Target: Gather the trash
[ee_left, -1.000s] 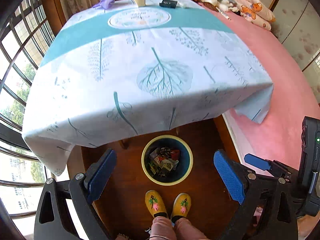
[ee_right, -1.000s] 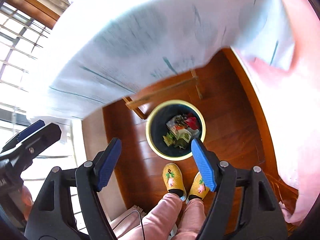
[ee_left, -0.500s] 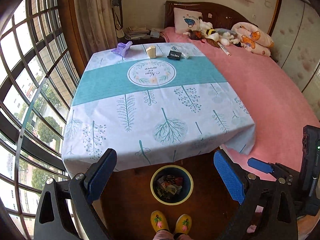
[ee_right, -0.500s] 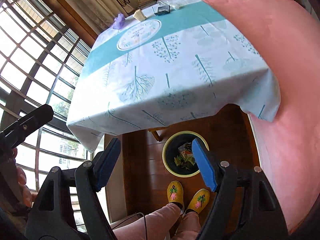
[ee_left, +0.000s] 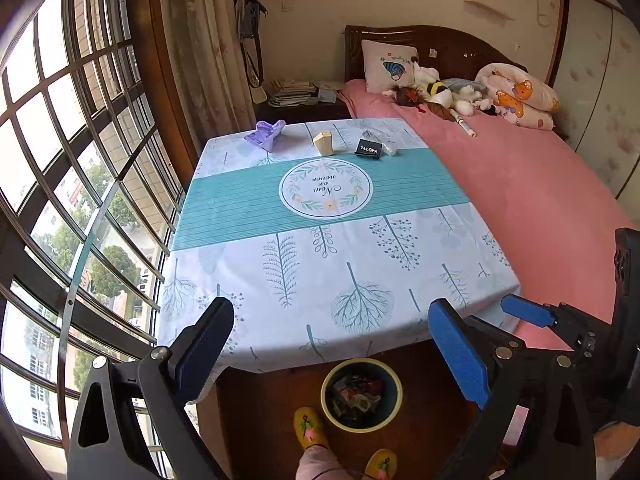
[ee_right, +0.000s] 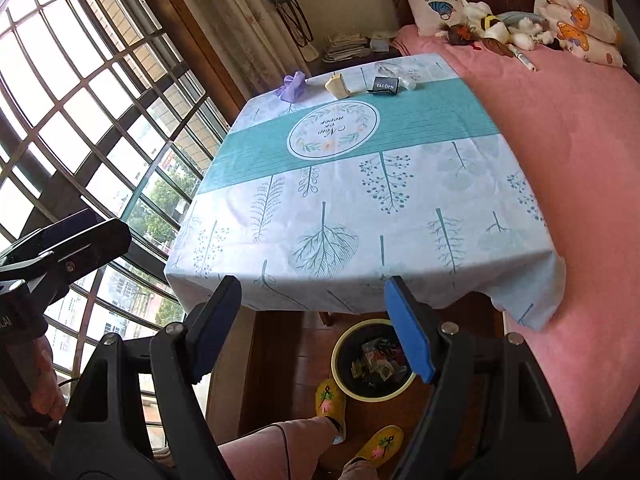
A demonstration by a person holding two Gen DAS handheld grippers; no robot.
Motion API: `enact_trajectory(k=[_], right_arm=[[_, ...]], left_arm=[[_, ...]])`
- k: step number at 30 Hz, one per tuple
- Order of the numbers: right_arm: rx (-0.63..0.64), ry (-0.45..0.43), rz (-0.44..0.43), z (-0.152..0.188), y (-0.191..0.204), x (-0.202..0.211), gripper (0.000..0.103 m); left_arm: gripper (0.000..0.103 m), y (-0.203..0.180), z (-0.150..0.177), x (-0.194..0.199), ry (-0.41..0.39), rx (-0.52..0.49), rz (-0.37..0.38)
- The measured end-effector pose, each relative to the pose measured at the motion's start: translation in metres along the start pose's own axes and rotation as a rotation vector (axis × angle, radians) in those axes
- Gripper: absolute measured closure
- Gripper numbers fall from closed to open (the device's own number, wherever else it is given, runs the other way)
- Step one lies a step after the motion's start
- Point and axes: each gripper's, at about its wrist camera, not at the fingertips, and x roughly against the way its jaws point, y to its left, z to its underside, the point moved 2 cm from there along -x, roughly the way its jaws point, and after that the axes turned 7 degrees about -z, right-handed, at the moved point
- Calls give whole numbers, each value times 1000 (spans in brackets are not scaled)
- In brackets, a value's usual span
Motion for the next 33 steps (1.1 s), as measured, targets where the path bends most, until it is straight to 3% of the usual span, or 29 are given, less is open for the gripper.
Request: enact_trajectory(k=[8,15,19,25,29,33], right_arm=[[67,-19,57,-68,6,-33,31],[76,-52,153,-166,0,-97,31],[41,-52,210,-230,-8,-150,31],[42,-17,276,-319,-21,-257,32],[38,16,309,-358,-32,-336,32],[17,31,355,-378,-54,-402,33]], left_arm=[[4,50,-90,-54,-28,-15,-63],[4,111,-202,-154,-23,-41,-91],[4,146,-265,-229,16,-54,-86],[4,183,-342,-350,99,-30,8],[4,198,-376,-428,165,29,41],[4,200,-388,-485,216,118,76]])
